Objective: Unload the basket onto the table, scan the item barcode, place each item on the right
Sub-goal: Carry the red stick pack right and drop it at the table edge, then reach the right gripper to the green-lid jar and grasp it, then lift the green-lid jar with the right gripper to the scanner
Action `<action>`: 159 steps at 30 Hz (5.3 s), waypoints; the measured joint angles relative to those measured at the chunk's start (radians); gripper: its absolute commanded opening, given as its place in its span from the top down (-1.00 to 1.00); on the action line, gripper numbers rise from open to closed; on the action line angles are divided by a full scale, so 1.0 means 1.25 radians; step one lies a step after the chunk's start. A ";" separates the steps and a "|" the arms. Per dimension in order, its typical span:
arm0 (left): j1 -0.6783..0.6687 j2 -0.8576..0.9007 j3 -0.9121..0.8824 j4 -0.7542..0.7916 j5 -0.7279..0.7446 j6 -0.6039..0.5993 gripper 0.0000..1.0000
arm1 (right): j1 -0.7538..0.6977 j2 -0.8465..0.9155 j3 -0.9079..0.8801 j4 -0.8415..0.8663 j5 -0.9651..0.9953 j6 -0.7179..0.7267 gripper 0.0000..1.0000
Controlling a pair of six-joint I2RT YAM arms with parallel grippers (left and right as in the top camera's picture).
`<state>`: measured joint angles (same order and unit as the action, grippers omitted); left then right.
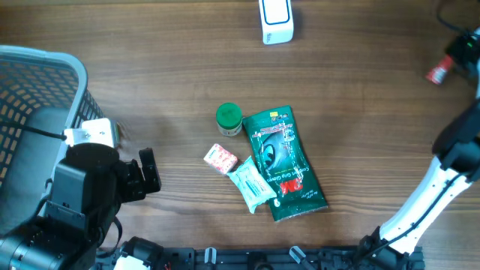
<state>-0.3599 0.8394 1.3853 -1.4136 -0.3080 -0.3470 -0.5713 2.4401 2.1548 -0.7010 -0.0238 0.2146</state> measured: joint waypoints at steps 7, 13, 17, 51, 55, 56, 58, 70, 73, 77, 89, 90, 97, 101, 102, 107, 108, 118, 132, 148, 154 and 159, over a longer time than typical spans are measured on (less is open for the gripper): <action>0.000 0.000 0.000 0.000 0.000 0.000 -1.00 | -0.093 -0.011 0.000 -0.101 0.107 -0.021 -0.99; 0.000 0.000 0.000 0.000 0.000 0.000 -1.00 | -0.035 -0.204 -0.006 -0.180 0.037 -0.017 -0.99; 0.000 0.000 0.000 0.000 0.000 0.000 -1.00 | 0.062 -0.385 -0.003 -0.277 -0.035 0.071 -0.99; 0.000 0.000 0.000 0.000 0.000 0.000 -1.00 | 0.997 -0.049 -0.005 -0.486 -0.117 0.337 -0.98; 0.000 0.000 0.000 0.000 0.000 0.000 -1.00 | 1.001 -0.045 -0.005 -0.477 -0.118 0.353 -0.79; 0.000 0.000 0.000 0.000 0.000 0.000 -1.00 | 1.001 -0.042 -0.005 -0.476 -0.118 0.360 -0.77; 0.000 0.000 0.000 0.000 0.000 0.000 -1.00 | 1.003 -0.033 -0.005 -0.473 -0.118 0.383 -0.65; 0.000 0.000 0.000 0.000 0.000 0.000 -1.00 | 0.999 0.009 -0.010 -0.478 -0.116 0.442 -0.20; 0.000 0.000 0.000 0.000 0.000 0.000 -1.00 | 0.979 0.009 -0.010 -0.557 -0.131 0.395 -0.22; 0.000 0.000 0.000 0.000 0.000 0.000 -1.00 | 0.889 -0.053 -0.010 -0.648 -0.146 0.308 -0.36; 0.000 0.000 0.000 0.000 0.000 0.000 -1.00 | 0.663 -0.428 -0.003 -0.727 -0.375 0.125 -0.31; 0.000 0.000 0.000 0.000 0.000 0.000 -1.00 | 0.665 -0.428 -0.016 -0.726 -0.383 0.122 -0.29; 0.000 0.000 0.000 0.000 0.000 0.000 -1.00 | 0.680 -0.428 -0.261 -0.724 -0.535 0.087 -0.25; 0.000 0.000 0.000 0.000 0.000 0.000 -1.00 | 0.685 -0.428 -0.404 -0.723 -0.642 0.053 -0.25; 0.000 0.000 0.000 0.000 0.000 0.000 -1.00 | 0.687 -0.428 -0.433 -0.724 -0.663 0.047 -0.25; 0.000 0.000 0.000 0.000 0.000 0.000 -1.00 | 0.692 -0.462 -0.521 -0.724 -0.744 0.020 -0.25; 0.000 0.000 0.000 0.000 0.000 0.000 -1.00 | 0.692 -0.477 -0.521 -0.725 -0.751 0.020 -0.25; 0.000 0.000 0.000 0.000 0.000 0.000 -1.00 | 0.688 -0.538 -0.516 -0.589 -0.602 0.031 -0.02; 0.000 0.000 0.000 0.000 0.000 0.000 -1.00 | 0.657 -0.537 -0.333 0.078 -0.215 -0.060 -0.16; 0.000 0.000 0.000 0.000 0.000 0.000 -1.00 | 0.657 -0.129 -0.332 0.848 -0.061 -0.201 -0.22; 0.000 0.000 0.000 0.000 0.000 0.000 -1.00 | 0.657 -0.066 -0.332 0.888 -0.055 -0.200 -0.21; 0.000 0.000 0.000 0.000 0.000 0.000 -1.00 | 0.657 -0.067 -0.332 0.884 -0.054 -0.196 -0.21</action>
<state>-0.3599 0.8394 1.3849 -1.4136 -0.3080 -0.3470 0.2497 2.3569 1.7401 0.4038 -0.0917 -0.0303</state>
